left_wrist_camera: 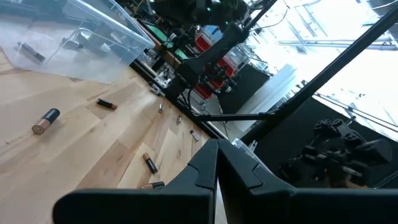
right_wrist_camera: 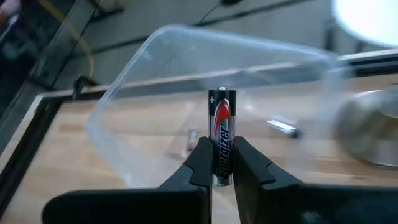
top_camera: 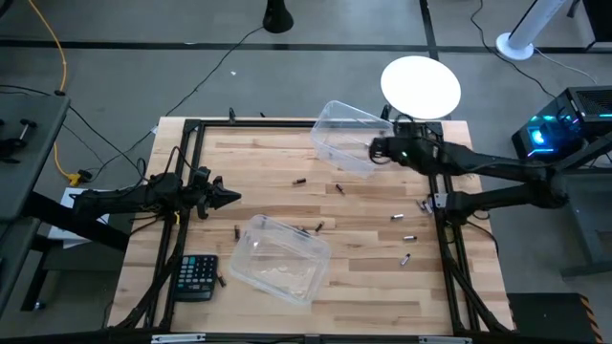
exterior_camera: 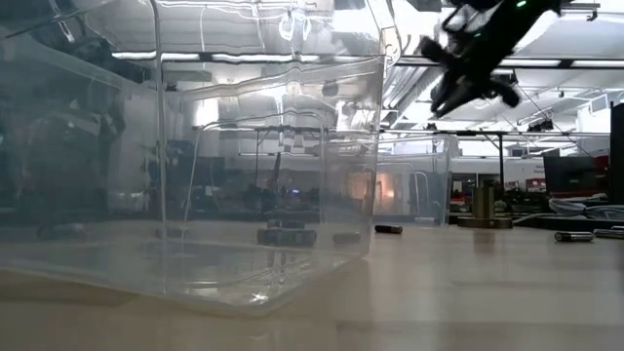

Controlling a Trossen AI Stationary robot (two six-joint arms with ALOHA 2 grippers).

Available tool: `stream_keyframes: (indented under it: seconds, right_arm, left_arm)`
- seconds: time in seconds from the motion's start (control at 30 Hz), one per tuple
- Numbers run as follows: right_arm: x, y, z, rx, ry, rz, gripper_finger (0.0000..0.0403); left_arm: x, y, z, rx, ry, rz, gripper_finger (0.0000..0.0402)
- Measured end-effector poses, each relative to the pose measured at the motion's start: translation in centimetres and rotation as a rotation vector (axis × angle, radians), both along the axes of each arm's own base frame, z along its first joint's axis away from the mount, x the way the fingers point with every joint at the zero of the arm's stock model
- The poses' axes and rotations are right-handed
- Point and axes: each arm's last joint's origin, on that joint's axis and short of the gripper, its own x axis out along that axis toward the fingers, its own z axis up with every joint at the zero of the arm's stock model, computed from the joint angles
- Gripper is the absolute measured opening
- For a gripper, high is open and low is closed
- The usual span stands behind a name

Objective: Sort batteries
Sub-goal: Put the silver battery into the top transparent bin

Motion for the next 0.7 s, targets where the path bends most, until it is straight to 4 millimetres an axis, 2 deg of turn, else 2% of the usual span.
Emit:
stream_keyframes:
  seconds: [0.1,0.23,0.33,0.43,0.5,0.57,0.63,0.7]
  right_arm:
    - [1.6,-1.0,-0.6,0.047,0.021,0.059,0.003]
    - [3.0,-1.5,-0.9,0.056,0.082,0.116,0.0107]
    - [3.3,-1.3,0.8,0.0,0.1,0.18,0.017]
    - [2.7,-0.7,3.1,-0.031,0.187,0.271,0.0218]
    - [2.0,0.3,4.8,-0.012,0.236,0.356,0.0233]
    - [1.2,2.2,6.0,0.036,0.273,0.492,0.0237]
    - [0.6,4.5,6.2,0.102,0.323,0.63,0.0236]
    - [-0.4,7.0,5.3,0.182,0.445,0.738,0.0232]
  left_arm:
    - [0.0,0.0,0.0,0.0,0.0,0.0,0.0]
    - [0.0,0.0,0.0,0.0,0.0,0.0,0.0]
    - [0.0,0.0,0.0,0.0,0.0,0.001,0.0]
    - [0.0,0.0,0.0,0.0,0.0,0.001,0.0]
    - [0.0,0.0,0.0,0.0,0.0,0.001,0.0]
    - [0.0,0.0,0.0,0.0,0.0,0.001,0.0]
    - [0.0,0.0,0.0,0.0,0.0,0.0,0.0]
    - [0.0,0.0,0.0,0.0,0.0,0.001,0.0]
